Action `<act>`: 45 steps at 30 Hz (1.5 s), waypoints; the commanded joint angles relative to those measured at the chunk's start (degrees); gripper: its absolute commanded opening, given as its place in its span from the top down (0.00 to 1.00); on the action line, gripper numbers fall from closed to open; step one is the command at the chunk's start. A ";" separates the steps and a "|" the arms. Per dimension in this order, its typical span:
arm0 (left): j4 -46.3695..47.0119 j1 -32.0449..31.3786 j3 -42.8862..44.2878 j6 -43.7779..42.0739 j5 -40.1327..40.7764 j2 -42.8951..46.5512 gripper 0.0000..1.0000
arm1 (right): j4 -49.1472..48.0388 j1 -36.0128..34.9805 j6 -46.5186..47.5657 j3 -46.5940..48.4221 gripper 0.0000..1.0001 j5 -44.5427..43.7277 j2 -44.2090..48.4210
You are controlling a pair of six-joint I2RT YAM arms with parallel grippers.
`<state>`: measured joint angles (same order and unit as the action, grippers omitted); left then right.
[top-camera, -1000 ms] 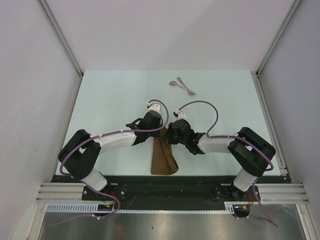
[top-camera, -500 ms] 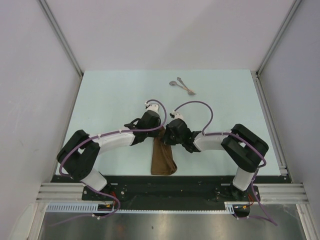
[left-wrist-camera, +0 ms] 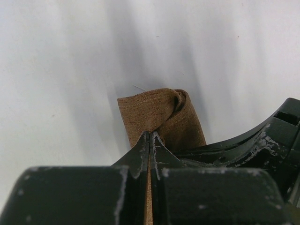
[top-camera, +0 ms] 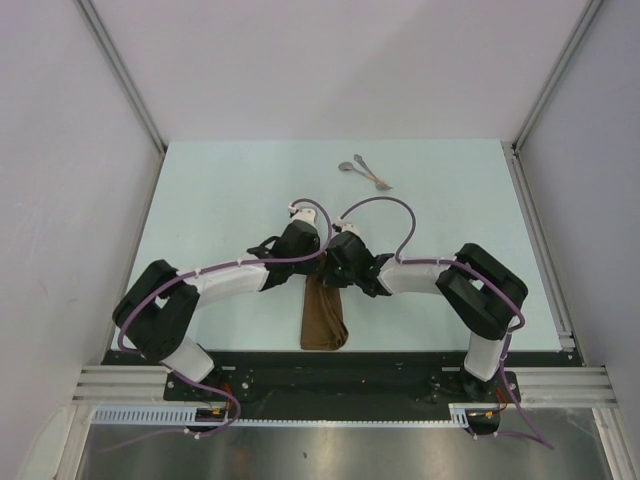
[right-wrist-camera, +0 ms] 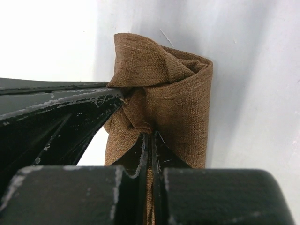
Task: Fold the napkin into a case and place the utensils inside
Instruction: Stuff the top corner of the smaller-rectangle-folded napkin into the folded napkin.
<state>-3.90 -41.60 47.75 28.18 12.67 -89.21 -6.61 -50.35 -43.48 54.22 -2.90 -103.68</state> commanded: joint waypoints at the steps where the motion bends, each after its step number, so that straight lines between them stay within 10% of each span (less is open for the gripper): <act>1: 0.04 0.30 2.08 -0.23 -0.54 2.72 1.00 | 4.06 -0.72 -0.20 2.30 1.00 -2.72 -1.61; 45: -4.27 2.93 5.34 3.37 -3.17 0.70 1.00 | -5.17 1.57 5.69 -1.04 0.96 3.60 2.08</act>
<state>-9.96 -39.16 51.96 30.17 10.74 -88.84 -10.35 -49.36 -40.38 53.74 -0.49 -104.33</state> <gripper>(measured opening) 0.003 0.040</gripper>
